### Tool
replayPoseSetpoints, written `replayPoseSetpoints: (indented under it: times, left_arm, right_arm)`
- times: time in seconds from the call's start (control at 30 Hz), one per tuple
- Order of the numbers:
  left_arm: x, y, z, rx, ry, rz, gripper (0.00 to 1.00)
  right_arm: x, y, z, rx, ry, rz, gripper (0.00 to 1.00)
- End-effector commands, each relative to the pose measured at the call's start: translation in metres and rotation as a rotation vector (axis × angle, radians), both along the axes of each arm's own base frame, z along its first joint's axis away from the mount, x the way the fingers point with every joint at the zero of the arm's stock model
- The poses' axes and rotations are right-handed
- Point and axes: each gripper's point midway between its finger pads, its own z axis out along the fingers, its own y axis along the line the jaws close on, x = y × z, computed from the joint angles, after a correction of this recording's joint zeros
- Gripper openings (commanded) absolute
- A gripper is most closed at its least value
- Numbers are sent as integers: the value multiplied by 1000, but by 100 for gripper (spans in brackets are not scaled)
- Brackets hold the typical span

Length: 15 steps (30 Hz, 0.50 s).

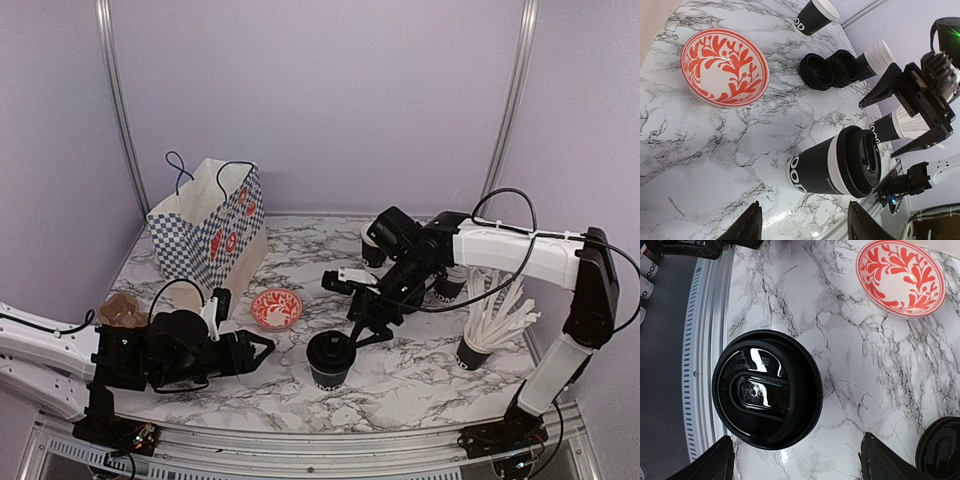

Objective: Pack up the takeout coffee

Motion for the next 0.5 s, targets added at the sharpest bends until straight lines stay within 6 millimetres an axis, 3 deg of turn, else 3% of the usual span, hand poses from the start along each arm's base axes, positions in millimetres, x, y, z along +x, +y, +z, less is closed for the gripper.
replayPoseSetpoints:
  times: [0.0, 0.47]
  left_arm:
    - [16, -15, 19, -181, 52, 74, 57]
    - [8, -70, 8, -245, 122, -147, 42]
  right_arm:
    - [4, 11, 5, -22, -133, 46, 85]
    - [-13, 35, 13, -18, -297, 171, 92]
